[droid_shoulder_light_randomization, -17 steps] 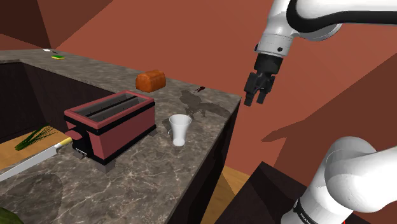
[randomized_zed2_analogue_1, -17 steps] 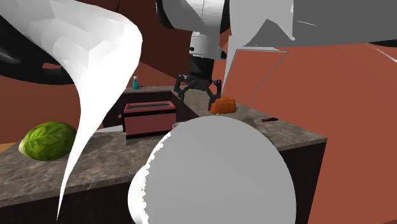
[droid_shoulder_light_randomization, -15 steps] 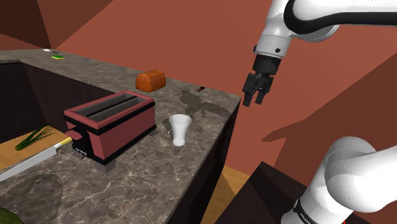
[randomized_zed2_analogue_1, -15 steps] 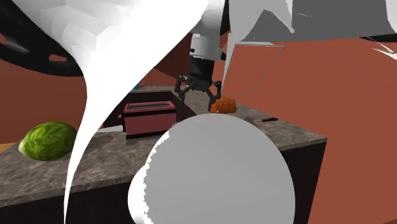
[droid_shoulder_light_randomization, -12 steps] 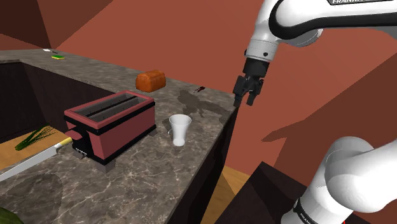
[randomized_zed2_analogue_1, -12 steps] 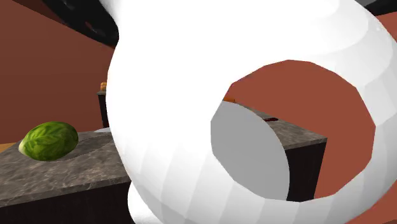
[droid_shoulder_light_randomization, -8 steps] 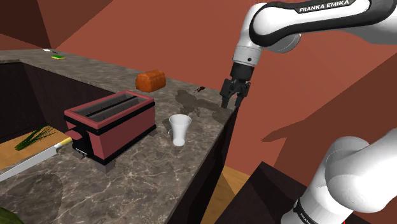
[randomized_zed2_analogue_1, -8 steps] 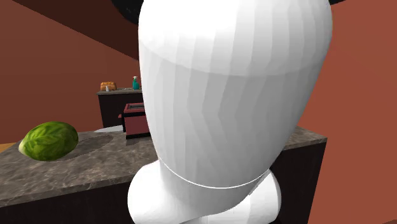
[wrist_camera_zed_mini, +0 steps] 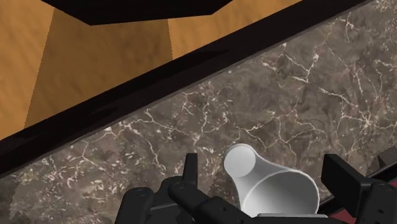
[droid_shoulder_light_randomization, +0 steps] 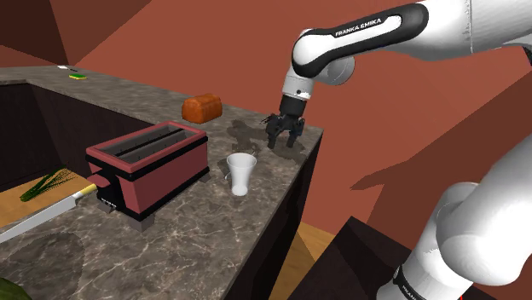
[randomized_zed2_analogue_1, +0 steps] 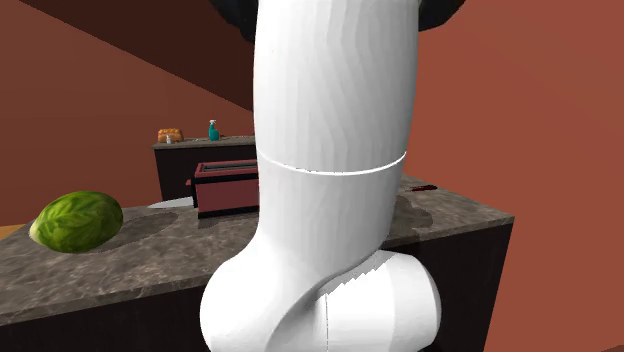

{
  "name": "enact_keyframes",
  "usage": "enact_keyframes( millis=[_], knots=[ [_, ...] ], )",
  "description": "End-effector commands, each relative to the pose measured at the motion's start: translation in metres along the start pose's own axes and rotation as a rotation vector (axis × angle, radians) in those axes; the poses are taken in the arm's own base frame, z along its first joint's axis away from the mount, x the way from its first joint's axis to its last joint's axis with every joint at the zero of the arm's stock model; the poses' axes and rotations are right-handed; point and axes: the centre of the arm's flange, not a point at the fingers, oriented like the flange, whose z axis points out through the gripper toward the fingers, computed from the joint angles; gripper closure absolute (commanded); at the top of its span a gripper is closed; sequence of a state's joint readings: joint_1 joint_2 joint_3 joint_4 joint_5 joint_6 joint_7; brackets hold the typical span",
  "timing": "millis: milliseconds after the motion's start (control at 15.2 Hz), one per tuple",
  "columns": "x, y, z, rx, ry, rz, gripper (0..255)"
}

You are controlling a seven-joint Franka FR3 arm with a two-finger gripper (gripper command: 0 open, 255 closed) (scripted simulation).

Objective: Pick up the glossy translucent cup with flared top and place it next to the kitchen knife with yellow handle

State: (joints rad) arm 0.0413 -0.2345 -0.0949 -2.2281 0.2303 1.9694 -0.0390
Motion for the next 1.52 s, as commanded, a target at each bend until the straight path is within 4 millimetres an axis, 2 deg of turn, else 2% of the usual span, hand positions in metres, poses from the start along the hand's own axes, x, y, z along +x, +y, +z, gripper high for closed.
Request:
enact_keyframes(
  millis=[0,462,528,990,1452],
  knots=[
    [0.023,0.002,0.011,0.011,-0.001,0.003,0],
    [0.105,0.005,0.055,0.05,-0.005,0.013,0],
    [0.109,0.005,0.058,0.052,-0.006,0.013,0],
    [0.109,0.003,0.097,0.052,-0.006,0.013,0],
    [0.109,0.003,0.097,0.052,-0.006,0.013,0]
  ],
)
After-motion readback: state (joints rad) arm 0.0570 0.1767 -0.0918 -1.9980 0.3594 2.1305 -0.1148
